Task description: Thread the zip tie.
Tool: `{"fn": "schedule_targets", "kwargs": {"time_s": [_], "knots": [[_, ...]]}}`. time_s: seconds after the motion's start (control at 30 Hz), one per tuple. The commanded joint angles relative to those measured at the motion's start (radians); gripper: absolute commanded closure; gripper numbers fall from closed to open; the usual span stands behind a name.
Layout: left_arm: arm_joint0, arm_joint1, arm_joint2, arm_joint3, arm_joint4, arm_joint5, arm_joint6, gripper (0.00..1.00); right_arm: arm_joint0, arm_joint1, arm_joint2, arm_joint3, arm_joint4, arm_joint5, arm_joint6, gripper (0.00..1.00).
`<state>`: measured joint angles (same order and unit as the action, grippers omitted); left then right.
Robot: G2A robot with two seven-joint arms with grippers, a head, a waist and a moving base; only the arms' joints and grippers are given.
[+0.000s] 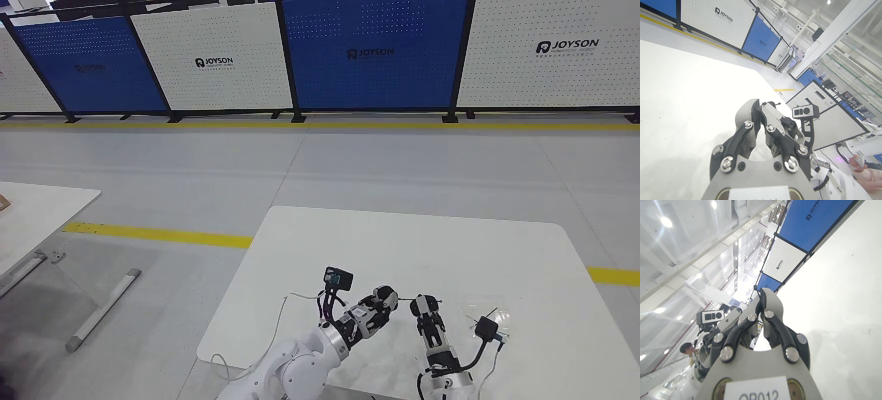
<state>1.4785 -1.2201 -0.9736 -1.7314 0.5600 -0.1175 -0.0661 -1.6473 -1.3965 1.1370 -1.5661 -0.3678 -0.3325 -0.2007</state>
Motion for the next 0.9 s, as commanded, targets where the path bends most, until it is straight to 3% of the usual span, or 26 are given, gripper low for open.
{"fn": "schedule_targets", "kwargs": {"time_s": [0.0,0.03,0.17,0.2,0.37,0.53,0.67,0.87], "knots": [[0.001,0.000,-0.001,-0.001,-0.001,0.000,0.000,1.00,0.000,0.000,0.000,0.000,0.001,-0.001,0.003,1.00],[0.002,0.000,-0.001,-0.002,-0.001,0.003,0.001,1.00,0.000,0.000,0.000,-0.001,0.001,-0.002,0.005,1.00],[0.004,0.000,-0.002,-0.006,-0.004,0.018,0.009,1.00,-0.001,0.000,0.001,-0.001,0.005,-0.008,0.011,0.06],[0.003,-0.001,-0.004,-0.003,-0.009,0.028,0.014,1.00,-0.001,0.000,0.001,-0.001,0.007,-0.008,0.013,0.00],[-0.005,-0.008,-0.006,0.005,-0.054,0.064,0.039,1.00,-0.006,0.002,0.004,-0.012,0.004,-0.008,0.021,0.00],[-0.001,-0.016,-0.021,-0.004,-0.134,0.103,0.103,1.00,-0.014,0.003,0.010,-0.016,-0.008,0.006,0.007,0.00],[0.001,-0.019,-0.024,-0.010,-0.148,0.110,0.122,1.00,-0.016,0.004,0.011,-0.025,-0.027,0.040,0.018,0.00],[0.001,-0.019,-0.024,-0.010,-0.148,0.110,0.122,1.00,-0.016,0.004,0.011,-0.025,-0.027,0.040,0.018,0.00]]}}
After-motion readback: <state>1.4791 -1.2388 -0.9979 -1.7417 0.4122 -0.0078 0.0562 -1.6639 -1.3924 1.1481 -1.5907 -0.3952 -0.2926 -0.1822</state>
